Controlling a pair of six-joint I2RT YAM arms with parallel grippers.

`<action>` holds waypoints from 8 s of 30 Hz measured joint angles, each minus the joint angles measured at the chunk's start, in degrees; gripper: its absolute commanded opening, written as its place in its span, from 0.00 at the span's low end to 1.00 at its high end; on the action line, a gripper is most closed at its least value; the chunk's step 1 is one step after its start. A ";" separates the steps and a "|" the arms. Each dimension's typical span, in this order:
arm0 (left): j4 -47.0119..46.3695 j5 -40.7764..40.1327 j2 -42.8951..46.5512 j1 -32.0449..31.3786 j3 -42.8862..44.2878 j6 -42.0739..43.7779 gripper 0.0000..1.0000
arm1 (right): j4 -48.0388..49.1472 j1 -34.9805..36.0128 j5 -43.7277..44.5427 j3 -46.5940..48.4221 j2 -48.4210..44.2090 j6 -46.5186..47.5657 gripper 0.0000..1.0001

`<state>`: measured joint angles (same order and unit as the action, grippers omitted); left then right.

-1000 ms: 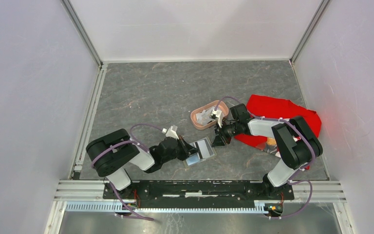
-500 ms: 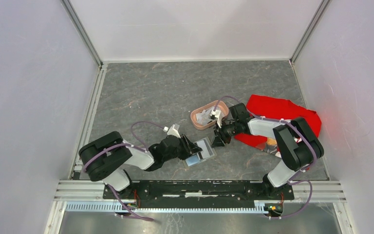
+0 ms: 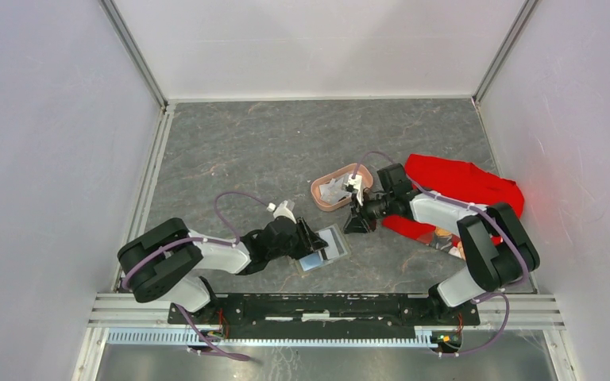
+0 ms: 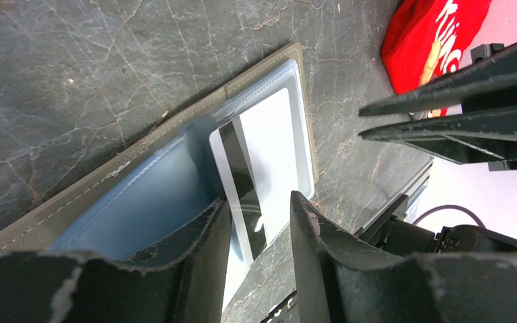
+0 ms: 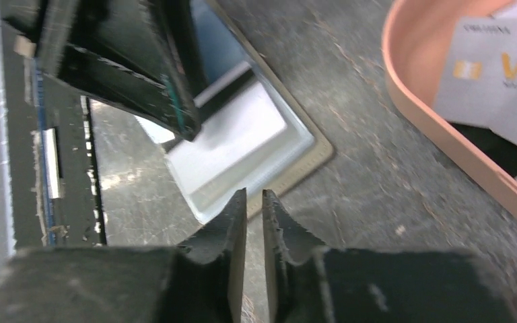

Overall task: Put the credit cards into the card holder
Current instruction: Insert the credit card into the card holder, then close the card holder at the center of the board.

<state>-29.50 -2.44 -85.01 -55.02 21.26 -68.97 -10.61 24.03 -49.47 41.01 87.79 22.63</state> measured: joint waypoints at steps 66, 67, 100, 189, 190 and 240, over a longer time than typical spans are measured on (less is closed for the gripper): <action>5.66 5.29 -6.01 0.42 8.61 3.45 0.40 | -5.99 4.63 12.92 4.04 5.03 6.21 0.00; 5.95 5.70 -6.29 0.46 9.03 3.48 0.40 | -6.01 4.74 13.25 4.15 5.05 6.23 0.00; 8.81 4.26 4.59 0.39 2.97 4.17 0.41 | -6.67 4.31 10.49 4.11 4.85 6.12 0.17; 34.86 -10.71 21.86 -2.16 4.46 5.38 0.02 | -1.29 -8.98 -4.17 -1.11 3.78 -6.86 0.55; 34.60 -10.34 22.82 -1.53 4.46 6.10 0.02 | -1.11 -8.98 -4.02 -1.11 3.78 -7.08 0.55; 16.52 18.05 -20.96 3.13 38.69 13.55 0.44 | -8.44 -17.51 7.06 2.80 4.81 1.07 0.25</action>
<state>-12.97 15.62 -105.97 -51.90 59.94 -55.42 -19.05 6.52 -42.41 43.81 92.60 23.70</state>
